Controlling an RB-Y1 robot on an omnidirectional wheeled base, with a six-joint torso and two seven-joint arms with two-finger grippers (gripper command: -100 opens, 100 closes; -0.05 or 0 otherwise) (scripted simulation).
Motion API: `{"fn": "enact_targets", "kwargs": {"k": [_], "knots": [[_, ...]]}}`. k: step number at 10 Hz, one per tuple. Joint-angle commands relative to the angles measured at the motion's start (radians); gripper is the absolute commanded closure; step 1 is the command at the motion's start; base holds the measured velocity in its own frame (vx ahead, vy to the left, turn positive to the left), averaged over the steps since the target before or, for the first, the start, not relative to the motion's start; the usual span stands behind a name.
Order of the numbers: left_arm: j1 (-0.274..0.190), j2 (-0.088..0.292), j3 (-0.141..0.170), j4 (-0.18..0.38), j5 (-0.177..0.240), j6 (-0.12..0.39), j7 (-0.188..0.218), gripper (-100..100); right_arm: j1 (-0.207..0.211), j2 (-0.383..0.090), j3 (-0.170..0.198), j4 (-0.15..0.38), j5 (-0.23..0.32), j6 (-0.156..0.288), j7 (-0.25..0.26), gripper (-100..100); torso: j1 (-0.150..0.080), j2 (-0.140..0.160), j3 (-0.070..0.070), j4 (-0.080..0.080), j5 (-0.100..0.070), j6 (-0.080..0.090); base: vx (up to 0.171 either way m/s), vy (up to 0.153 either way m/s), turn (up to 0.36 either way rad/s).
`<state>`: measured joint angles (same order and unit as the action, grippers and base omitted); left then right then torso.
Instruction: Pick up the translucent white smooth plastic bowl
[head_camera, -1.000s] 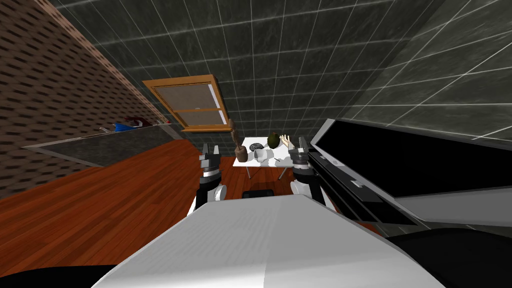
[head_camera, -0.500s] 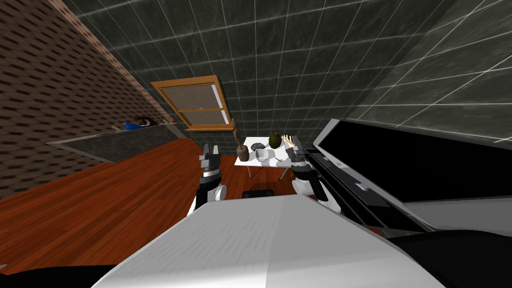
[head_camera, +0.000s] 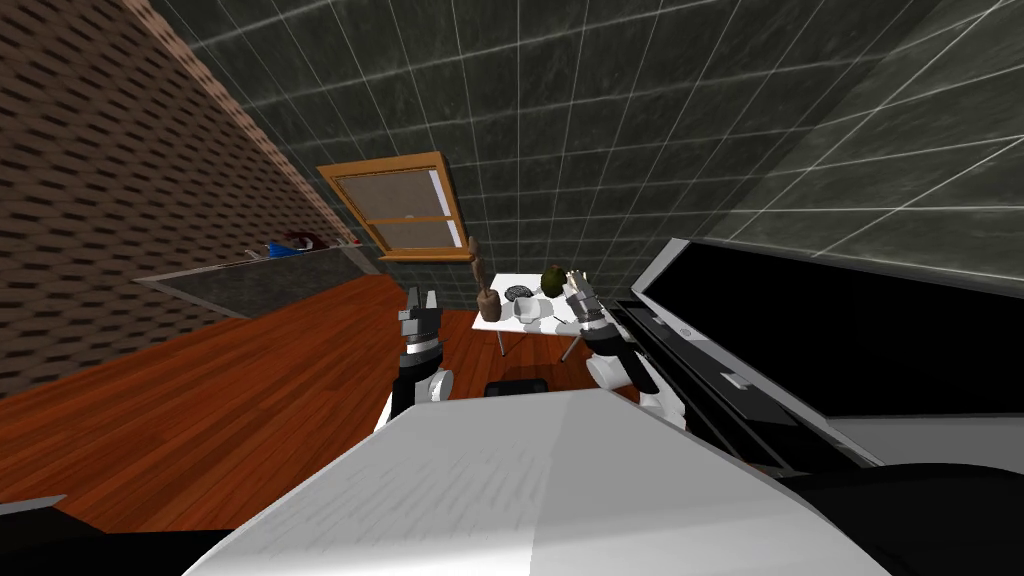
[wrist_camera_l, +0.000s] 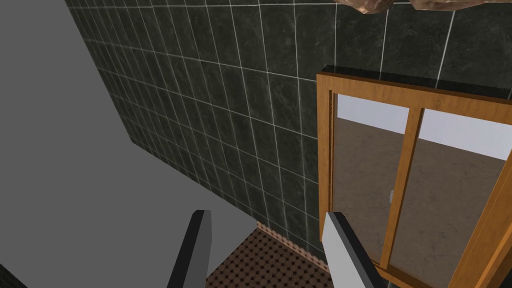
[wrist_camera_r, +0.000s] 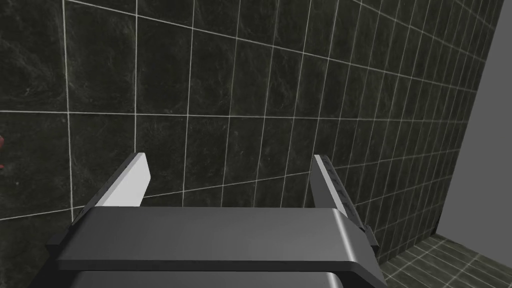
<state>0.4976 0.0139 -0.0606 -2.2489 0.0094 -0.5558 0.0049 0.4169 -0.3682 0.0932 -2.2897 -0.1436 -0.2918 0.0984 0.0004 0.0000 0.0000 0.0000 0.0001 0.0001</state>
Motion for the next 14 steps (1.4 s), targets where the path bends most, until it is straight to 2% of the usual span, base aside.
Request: {"fn": "enact_targets", "kwargs": {"k": [1, 2, 3, 4, 5, 6, 7, 8, 9, 10, 11, 12, 13, 14], "knots": [[0.000, 0.000, 0.000, 0.000, 0.000, 0.000, 0.000, 0, -0.020, -0.050, 0.016, -0.005, -0.016, 0.048, 0.036, -100, 0.000, 0.000, 0.000, 0.000, 0.000, 0.000, -0.002, 0.014, 0.103], [0.000, 0.000, 0.000, 0.000, 0.000, 0.000, 0.000, 0, -0.020, -0.060, 0.016, -0.005, -0.016, 0.048, 0.036, -100, 0.000, 0.000, 0.000, 0.000, 0.000, 0.000, -0.001, 0.010, 0.060], [0.000, 0.000, 0.000, 0.000, 0.000, 0.000, 0.000, 0, -0.039, -0.099, 0.031, -0.007, -0.030, 0.091, 0.069, -100, 0.000, 0.000, 0.000, 0.000, 0.000, 0.000, -0.003, 0.017, 0.127], [0.000, 0.000, 0.000, 0.000, 0.000, 0.000, 0.000, 0, -0.039, -0.112, 0.031, -0.007, -0.030, 0.091, 0.069, -100, 0.001, 0.000, 0.000, 0.000, 0.000, 0.000, -0.002, 0.013, 0.054], [0.000, 0.000, 0.000, 0.000, 0.000, 0.000, 0.000, 0, -0.058, -0.150, 0.048, -0.009, -0.044, 0.134, 0.103, -100, 0.000, 0.000, 0.000, 0.000, 0.000, 0.000, 0.002, 0.017, 0.108], [0.000, 0.000, 0.000, 0.000, 0.000, 0.000, 0.000, 0, -0.058, -0.164, 0.048, -0.009, -0.044, 0.138, 0.103, -100, 0.001, 0.000, 0.000, 0.000, 0.000, 0.000, 0.002, 0.014, 0.066], [0.000, 0.000, 0.000, 0.000, 0.000, 0.000, 0.000, 0, -0.076, -0.202, 0.067, -0.012, -0.058, 0.181, 0.138, -100, 0.000, 0.000, 0.000, 0.000, 0.000, 0.000, 0.006, 0.020, 0.119], [0.000, 0.000, 0.000, 0.000, 0.000, 0.000, 0.000, 0, -0.076, -0.217, 0.067, -0.012, -0.058, 0.187, 0.138, -100, 0.001, -0.001, 0.000, 0.000, 0.000, 0.000, 0.006, 0.014, 0.089], [0.000, 0.000, 0.000, 0.000, 0.000, 0.000, 0.000, 0, -0.094, -0.253, 0.089, -0.015, -0.072, 0.229, 0.175, -100, 0.000, -0.001, 0.000, 0.000, 0.000, 0.000, 0.008, 0.019, 0.162], [0.000, 0.000, 0.000, 0.000, 0.000, 0.000, 0.000, 0, -0.094, -0.270, 0.089, -0.015, -0.072, 0.239, 0.175, -100, 0.001, -0.001, -0.001, 0.000, 0.000, 0.000, 0.009, 0.013, 0.072], [0.000, 0.000, 0.000, 0.000, 0.000, 0.000, 0.000, 0, -0.113, -0.307, 0.111, -0.020, -0.086, 0.277, 0.214, -100, 0.000, -0.001, 0.000, 0.000, 0.000, 0.000, 0.007, 0.022, 0.143], [0.000, 0.000, 0.000, 0.000, 0.000, 0.000, 0.000, 0, -0.113, -0.324, 0.111, -0.020, -0.086, 0.292, 0.214, -100, 0.001, -0.001, -0.001, 0.000, 0.000, 0.000, 0.009, 0.015, 0.095], [0.000, 0.000, 0.000, 0.000, 0.000, 0.000, 0.000, 0, -0.131, -0.357, 0.135, -0.025, -0.099, 0.329, 0.253, -100, 0.001, -0.001, -0.001, 0.000, 0.000, 0.000, 0.011, 0.020, 0.143], [0.000, 0.000, 0.000, 0.000, 0.000, 0.000, 0.000, 0, -0.131, -0.377, 0.135, -0.025, -0.099, 0.348, 0.253, -100, 0.001, -0.001, -0.001, 0.000, 0.000, 0.000, 0.011, 0.016, 0.082]]}}
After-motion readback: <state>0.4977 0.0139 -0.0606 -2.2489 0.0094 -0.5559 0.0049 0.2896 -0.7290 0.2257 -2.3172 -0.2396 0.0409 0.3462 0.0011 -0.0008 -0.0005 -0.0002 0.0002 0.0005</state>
